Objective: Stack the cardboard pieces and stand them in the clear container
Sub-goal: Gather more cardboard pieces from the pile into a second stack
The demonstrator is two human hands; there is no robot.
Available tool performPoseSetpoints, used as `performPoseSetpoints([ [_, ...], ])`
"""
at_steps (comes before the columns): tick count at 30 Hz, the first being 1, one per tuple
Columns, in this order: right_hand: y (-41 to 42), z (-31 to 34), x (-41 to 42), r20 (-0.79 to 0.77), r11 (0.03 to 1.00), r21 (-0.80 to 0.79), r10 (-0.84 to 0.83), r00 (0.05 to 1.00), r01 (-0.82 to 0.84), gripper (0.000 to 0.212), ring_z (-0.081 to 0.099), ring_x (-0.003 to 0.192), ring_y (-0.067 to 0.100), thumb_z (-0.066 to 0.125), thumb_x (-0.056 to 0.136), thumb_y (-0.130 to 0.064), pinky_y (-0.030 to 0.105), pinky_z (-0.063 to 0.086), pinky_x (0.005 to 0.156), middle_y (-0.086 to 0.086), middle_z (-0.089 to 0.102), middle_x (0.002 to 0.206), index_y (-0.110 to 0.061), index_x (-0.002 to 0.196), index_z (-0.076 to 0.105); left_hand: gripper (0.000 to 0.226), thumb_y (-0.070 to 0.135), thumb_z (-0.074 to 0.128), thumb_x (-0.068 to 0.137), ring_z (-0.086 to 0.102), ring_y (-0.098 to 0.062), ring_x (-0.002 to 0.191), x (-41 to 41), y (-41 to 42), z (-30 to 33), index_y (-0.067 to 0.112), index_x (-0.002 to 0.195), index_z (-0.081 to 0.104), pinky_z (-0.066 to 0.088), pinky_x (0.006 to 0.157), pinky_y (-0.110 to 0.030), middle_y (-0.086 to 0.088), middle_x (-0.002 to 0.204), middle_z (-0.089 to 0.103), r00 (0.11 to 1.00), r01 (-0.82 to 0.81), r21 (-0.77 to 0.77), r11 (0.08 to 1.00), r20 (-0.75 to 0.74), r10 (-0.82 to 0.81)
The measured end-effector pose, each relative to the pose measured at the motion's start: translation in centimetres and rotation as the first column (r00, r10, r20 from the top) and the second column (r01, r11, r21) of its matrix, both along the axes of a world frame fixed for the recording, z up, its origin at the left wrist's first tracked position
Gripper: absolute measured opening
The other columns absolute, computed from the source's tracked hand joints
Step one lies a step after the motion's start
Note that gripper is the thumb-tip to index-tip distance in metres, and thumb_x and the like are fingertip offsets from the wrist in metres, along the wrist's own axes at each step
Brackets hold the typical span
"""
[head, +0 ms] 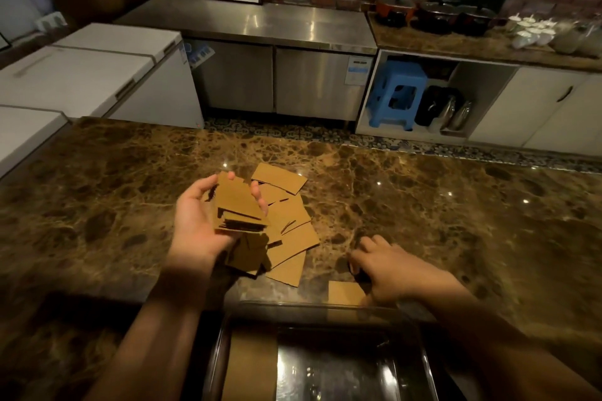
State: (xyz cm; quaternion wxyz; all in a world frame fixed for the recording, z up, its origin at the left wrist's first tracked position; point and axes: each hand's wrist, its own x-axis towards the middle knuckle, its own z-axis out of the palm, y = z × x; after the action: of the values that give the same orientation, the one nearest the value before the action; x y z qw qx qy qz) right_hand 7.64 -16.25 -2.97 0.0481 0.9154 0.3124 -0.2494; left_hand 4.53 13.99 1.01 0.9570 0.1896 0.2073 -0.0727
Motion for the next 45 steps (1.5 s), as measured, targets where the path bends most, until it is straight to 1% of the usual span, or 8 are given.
performPoseSetpoints([
  [5, 1.5, 1.7, 1.7, -0.322, 0.918, 0.323, -0.123, 0.939, 0.231, 0.03, 0.054, 0.074, 0.005, 0.082, 0.078, -0.027, 0.022, 0.046, 0.064, -0.011, 0.059, 0.081, -0.028, 0.08, 0.052, 0.036, 0.033, 0.062, 0.086, 0.064, -0.035, 0.116, -0.8, 0.6, -0.8, 0.023, 0.12, 0.067, 0.053, 0.088, -0.057, -0.025, 0.131, 0.063, 0.993, -0.105, -0.087, 0.991, 0.05, 0.109],
  [11, 9.3, 3.1, 4.9, -0.5, 0.644, 0.489, -0.346, 0.794, 0.588, 0.008, 0.056, 0.078, 0.01, 0.056, 0.101, -0.02, 0.021, 0.044, 0.063, -0.001, 0.061, 0.095, -0.015, 0.107, 0.057, 0.059, 0.054, 0.067, 0.08, 0.063, -0.035, 0.12, -1.8, 1.9, -2.1, 0.031, 0.134, 0.063, 0.052, 0.094, -0.056, -0.019, 0.138, 0.06, 0.98, -0.101, -0.108, 0.989, 0.158, 0.117],
  [18, 18.9, 0.6, 4.5, -0.172, 0.828, 0.205, -0.495, 0.851, 0.523, 0.092, 0.032, 0.137, 0.037, 0.074, 0.076, -0.057, 0.045, 0.038, 0.11, 0.018, 0.033, 0.15, -0.01, 0.146, 0.038, 0.087, 0.057, 0.078, 0.068, 0.05, -0.046, 0.132, -2.2, 3.1, -2.2, 0.034, 0.147, 0.048, 0.04, 0.103, -0.069, -0.02, 0.148, 0.051, 0.956, -0.076, -0.117, 0.99, 0.273, 0.106],
  [24, 18.4, 1.5, 5.0, -0.194, 0.853, 0.155, -0.468, 0.862, 0.498, 0.091, 0.031, 0.139, 0.036, 0.086, 0.066, -0.052, 0.05, 0.034, 0.111, 0.01, 0.045, 0.146, -0.018, 0.141, 0.048, 0.074, 0.059, 0.066, 0.078, 0.056, -0.042, 0.128, -2.0, 3.0, -2.2, 0.031, 0.145, 0.052, 0.049, 0.097, -0.063, -0.019, 0.144, 0.056, 0.959, -0.108, -0.122, 0.987, 0.249, 0.136],
  [29, 11.9, 3.6, 6.2, -0.569, 0.485, 0.432, -0.508, 0.647, 0.761, 0.031, 0.066, 0.09, 0.011, 0.082, 0.081, -0.024, 0.021, 0.044, 0.064, -0.005, 0.071, 0.099, -0.021, 0.109, 0.069, 0.06, 0.055, 0.064, 0.083, 0.06, -0.037, 0.125, -1.5, 1.9, -1.8, 0.028, 0.137, 0.061, 0.052, 0.094, -0.059, -0.017, 0.142, 0.059, 0.966, -0.106, -0.104, 0.989, 0.227, 0.128],
  [33, 7.2, 4.4, 5.6, -0.731, 0.186, 0.472, -0.464, 0.5, 0.862, 0.02, 0.075, 0.07, 0.012, 0.074, 0.087, -0.013, 0.021, 0.054, 0.05, -0.006, 0.079, 0.082, -0.021, 0.105, 0.072, 0.055, 0.055, 0.06, 0.086, 0.06, -0.035, 0.125, -0.9, 0.3, -1.0, 0.03, 0.135, 0.062, 0.051, 0.097, -0.057, -0.016, 0.14, 0.061, 0.971, -0.066, -0.076, 0.995, 0.225, 0.081],
  [41, 1.0, 6.0, 4.6, -0.837, -0.01, 0.47, -0.321, 0.442, 0.883, 0.029, 0.075, 0.096, 0.027, 0.073, 0.084, -0.013, 0.044, 0.056, 0.085, 0.008, 0.079, 0.105, -0.018, 0.112, 0.073, 0.062, 0.054, 0.065, 0.082, 0.062, -0.036, 0.122, -0.1, -1.9, 0.2, 0.03, 0.14, 0.058, 0.049, 0.098, -0.057, -0.017, 0.139, 0.061, 0.973, 0.019, -0.072, 0.997, 0.231, -0.001],
  [45, -0.7, 7.0, 4.0, -0.845, -0.087, 0.513, -0.224, 0.485, 0.854, 0.027, 0.076, 0.093, 0.026, 0.078, 0.071, -0.019, 0.041, 0.056, 0.077, 0.011, 0.078, 0.107, -0.02, 0.098, 0.079, 0.063, 0.052, 0.065, 0.082, 0.064, -0.037, 0.118, 0.2, -2.5, 0.6, 0.03, 0.14, 0.057, 0.053, 0.093, -0.058, -0.017, 0.138, 0.062, 0.968, 0.052, -0.052, 0.997, 0.248, -0.038],
])
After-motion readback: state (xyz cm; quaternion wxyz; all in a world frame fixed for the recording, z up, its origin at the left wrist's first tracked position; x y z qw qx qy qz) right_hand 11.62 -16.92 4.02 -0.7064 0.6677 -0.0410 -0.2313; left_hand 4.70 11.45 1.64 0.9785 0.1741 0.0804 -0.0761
